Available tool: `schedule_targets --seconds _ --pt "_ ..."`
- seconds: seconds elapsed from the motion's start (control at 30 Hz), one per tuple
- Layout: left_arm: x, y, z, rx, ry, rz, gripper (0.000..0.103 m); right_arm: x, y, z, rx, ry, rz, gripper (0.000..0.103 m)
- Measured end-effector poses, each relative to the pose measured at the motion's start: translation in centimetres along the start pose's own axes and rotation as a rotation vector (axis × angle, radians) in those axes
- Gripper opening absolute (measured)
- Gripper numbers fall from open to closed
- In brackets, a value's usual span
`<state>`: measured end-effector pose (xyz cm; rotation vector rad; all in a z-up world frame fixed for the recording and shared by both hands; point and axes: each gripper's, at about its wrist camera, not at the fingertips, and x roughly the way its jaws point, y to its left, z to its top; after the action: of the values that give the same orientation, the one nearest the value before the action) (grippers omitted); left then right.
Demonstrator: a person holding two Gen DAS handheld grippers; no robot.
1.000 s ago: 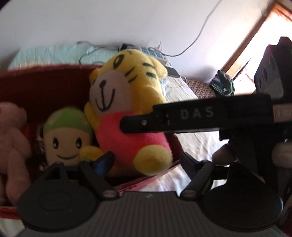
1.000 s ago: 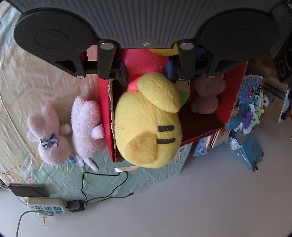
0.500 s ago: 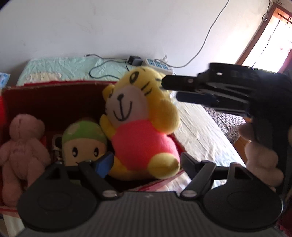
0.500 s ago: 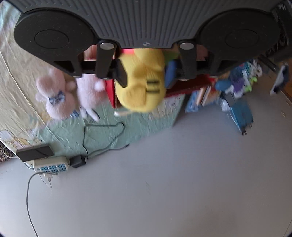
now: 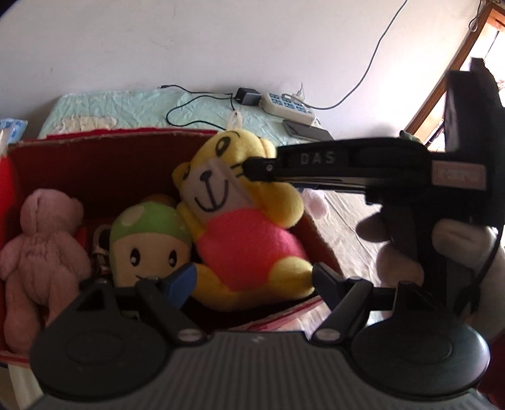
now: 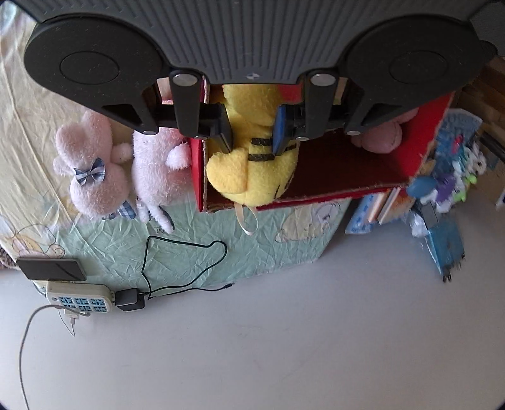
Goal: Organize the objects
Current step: 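Open the right gripper to release the tiger plush in the box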
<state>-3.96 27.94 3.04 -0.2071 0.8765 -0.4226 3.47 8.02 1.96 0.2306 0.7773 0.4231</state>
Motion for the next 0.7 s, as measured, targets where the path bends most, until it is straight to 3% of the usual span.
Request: schedule_targets --seconds 0.1,0.23,0.7 --pt "0.2 -0.7 0.7 0.017 0.001 0.030 0.082 -1.5 -1.5 0.1 0.090 -0.023 0.052 0.035" --pt "1.0 -1.7 1.5 0.024 0.010 0.074 0.086 -2.5 -3.6 -0.3 0.200 0.016 0.138 0.036" --pt "2.6 -6.0 2.7 0.070 0.029 0.265 0.088 -4.6 -6.2 -0.9 0.171 0.036 0.224 0.036"
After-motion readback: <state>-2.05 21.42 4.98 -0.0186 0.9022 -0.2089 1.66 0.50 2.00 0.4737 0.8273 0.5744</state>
